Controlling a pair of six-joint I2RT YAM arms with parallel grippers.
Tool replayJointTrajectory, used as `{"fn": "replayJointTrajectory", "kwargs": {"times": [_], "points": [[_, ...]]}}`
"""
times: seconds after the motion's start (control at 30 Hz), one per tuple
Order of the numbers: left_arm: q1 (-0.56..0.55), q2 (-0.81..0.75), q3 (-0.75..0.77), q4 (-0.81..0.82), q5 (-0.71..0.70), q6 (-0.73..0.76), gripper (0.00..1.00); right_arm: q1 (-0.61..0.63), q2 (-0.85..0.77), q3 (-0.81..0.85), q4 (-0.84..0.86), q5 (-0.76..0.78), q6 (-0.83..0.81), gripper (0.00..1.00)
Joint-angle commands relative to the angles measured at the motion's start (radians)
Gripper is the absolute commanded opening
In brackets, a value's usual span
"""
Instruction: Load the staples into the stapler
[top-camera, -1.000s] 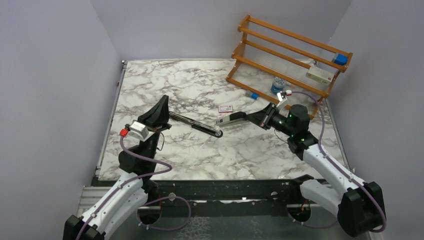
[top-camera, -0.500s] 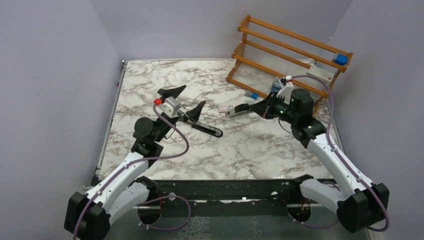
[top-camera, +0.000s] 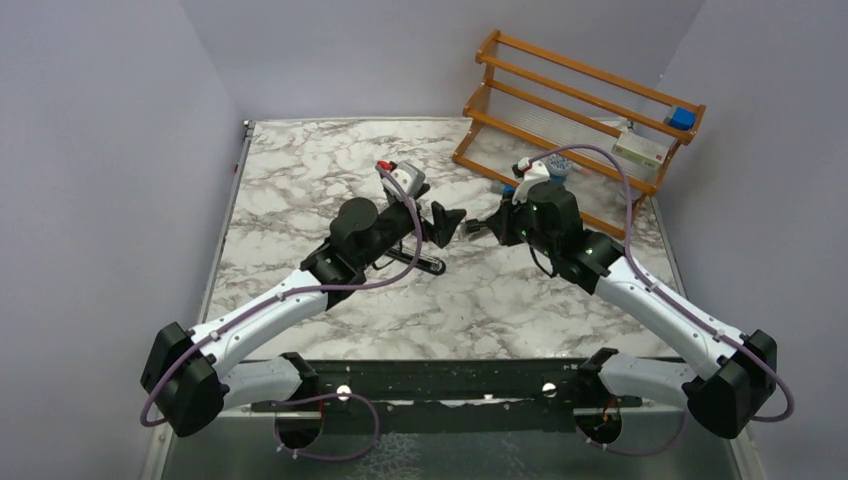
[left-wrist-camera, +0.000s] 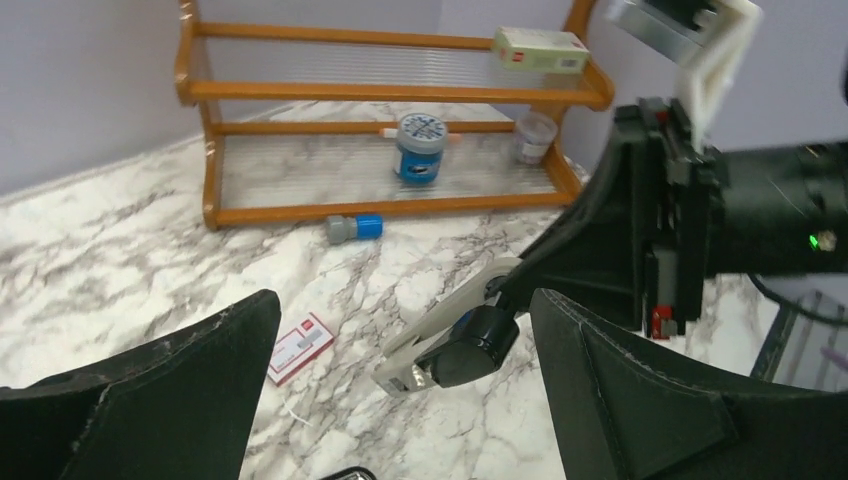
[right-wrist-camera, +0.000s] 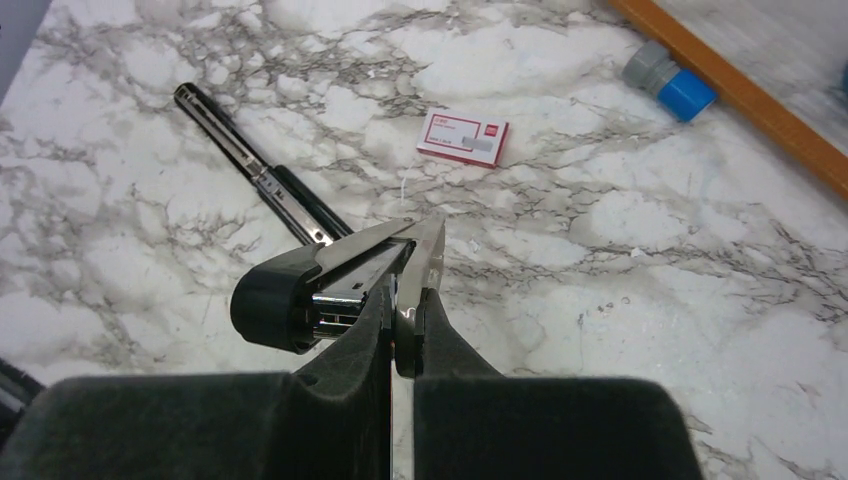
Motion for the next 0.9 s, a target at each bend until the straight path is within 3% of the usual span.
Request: {"fn": "replayJointTrajectory", "kwargs": {"times": [0.0, 0.37, 0.57, 0.87], "points": [[-0.044, 0.006, 0.030, -0.060, -0.272, -0.242, 0.99, 0.059, 0.019, 0.067, 0.107, 0.213, -0.011, 0.01], [-0.196, 0.135, 0.163, -0.158, -0.544, -0.304, 0.88, 0.111, 0.092, 0.124, 0.140, 0.321, 0.023, 0.01], [-0.204, 0.171, 0.188, -0.178, -0.555, -0.314, 0.78, 0.111, 0.091, 0.124, 0.148, 0.323, 0.030, 0.01], [-0.210, 0.213, 0.182, -0.159, -0.555, -0.349, 0.71, 0.111, 0.089, 0.121, 0.157, 0.304, 0.043, 0.01]]}}
